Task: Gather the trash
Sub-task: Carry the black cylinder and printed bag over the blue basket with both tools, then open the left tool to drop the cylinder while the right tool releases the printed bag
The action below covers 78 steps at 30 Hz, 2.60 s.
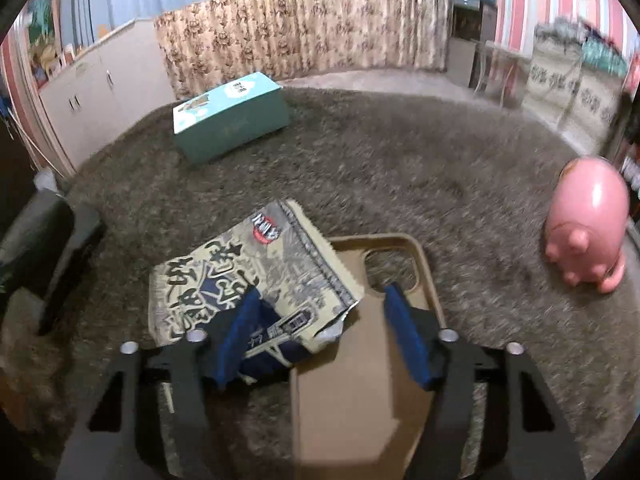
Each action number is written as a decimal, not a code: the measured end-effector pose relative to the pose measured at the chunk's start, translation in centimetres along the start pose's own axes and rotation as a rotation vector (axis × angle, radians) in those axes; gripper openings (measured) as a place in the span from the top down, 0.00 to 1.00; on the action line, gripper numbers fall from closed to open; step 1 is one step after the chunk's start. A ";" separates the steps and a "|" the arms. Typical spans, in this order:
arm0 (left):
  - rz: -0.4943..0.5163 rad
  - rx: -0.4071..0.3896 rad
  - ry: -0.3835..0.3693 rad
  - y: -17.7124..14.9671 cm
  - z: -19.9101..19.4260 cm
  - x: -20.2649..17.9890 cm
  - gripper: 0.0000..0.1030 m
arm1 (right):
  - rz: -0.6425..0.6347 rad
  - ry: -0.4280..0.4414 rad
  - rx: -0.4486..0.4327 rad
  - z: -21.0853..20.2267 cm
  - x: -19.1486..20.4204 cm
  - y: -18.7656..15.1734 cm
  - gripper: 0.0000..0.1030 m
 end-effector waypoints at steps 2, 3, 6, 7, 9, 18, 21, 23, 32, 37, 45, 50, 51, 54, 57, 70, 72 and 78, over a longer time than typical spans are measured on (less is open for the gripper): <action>0.005 -0.005 0.006 0.0 -0.3 0.1 0.29 | 0.014 0.041 -0.014 -0.4 0.1 0.0 0.70; 0.010 -0.013 0.012 0.1 -0.5 0.0 0.29 | 0.018 0.043 -0.025 -0.7 0.0 0.0 0.78; 0.013 -0.030 0.007 0.3 -1.2 -0.4 0.29 | 0.028 0.056 -0.060 -2.3 -0.3 -0.1 0.86; 0.015 -0.035 0.002 0.4 -1.5 -0.6 0.29 | 0.033 0.068 -0.077 -3.0 -0.3 -0.1 0.86; 0.023 -0.049 0.000 0.7 -2.2 -1.1 0.29 | 0.039 0.073 -0.116 -4.7 -0.5 -0.2 0.88; 0.052 -0.138 -0.062 2.5 -6.0 -4.7 0.29 | 0.103 0.045 -0.328 -15.4 -3.0 -1.4 0.95; 0.074 -0.160 -0.099 2.7 -7.1 -7.1 0.29 | 0.134 0.003 -0.393 -19.5 -4.8 -2.7 0.96; 0.095 -0.173 -0.124 2.7 -7.8 -9.1 0.29 | 0.153 -0.033 -0.417 -21.8 -6.2 -3.7 0.96; 0.164 -0.180 -0.236 1.3 -10.1 -16.3 0.29 | 0.261 -0.189 -0.493 -29.7 -13.1 -8.7 0.96; 0.217 -0.195 -0.284 0.4 -11.4 -20.3 0.29 | 0.322 -0.267 -0.520 -32.2 -16.2 -11.4 0.96; 0.280 -0.215 -0.406 -0.7 -13.0 -26.9 0.29 | 0.453 -0.415 -0.562 -34.9 -22.1 -16.2 0.96; 0.325 -0.221 -0.454 -1.3 -13.6 -31.1 0.29 | 0.503 -0.476 -0.560 -34.8 -24.9 -18.3 0.96; 0.338 -0.233 -0.464 -1.6 -13.9 -32.1 0.29 | 0.510 -0.494 -0.555 -35.0 -25.5 -18.9 0.96; 0.372 -0.254 -0.499 -2.4 -14.7 -35.1 0.29 | 0.511 -0.534 -0.546 -35.6 -26.3 -19.1 0.96; 0.400 -0.243 -0.554 -3.6 -15.1 -38.4 0.29 | 0.518 -0.564 -0.554 -36.6 -27.1 -20.0 0.96; 0.532 -0.237 -0.685 -9.6 -16.2 -49.4 0.28 | 0.587 -0.563 -0.560 -38.7 -30.3 -24.4 0.96; 0.549 -0.227 -0.686 -10.5 -16.3 -50.8 0.28 | 0.599 -0.556 -0.571 -39.0 -30.5 -24.8 0.96; 0.590 -0.208 -0.684 -11.8 -15.4 -53.4 0.28 | 0.617 -0.538 -0.583 -39.1 -30.8 -25.2 0.96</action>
Point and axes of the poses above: each gripper's, at about its wrist camera, not at the fingertips, and z roughly the way its jaws point, x to its left, y to its top, the point moved 2 cm from there along z, roughly the way its jaws point, and after that the axes turned 15 degrees about y, right-handed, at the moved point
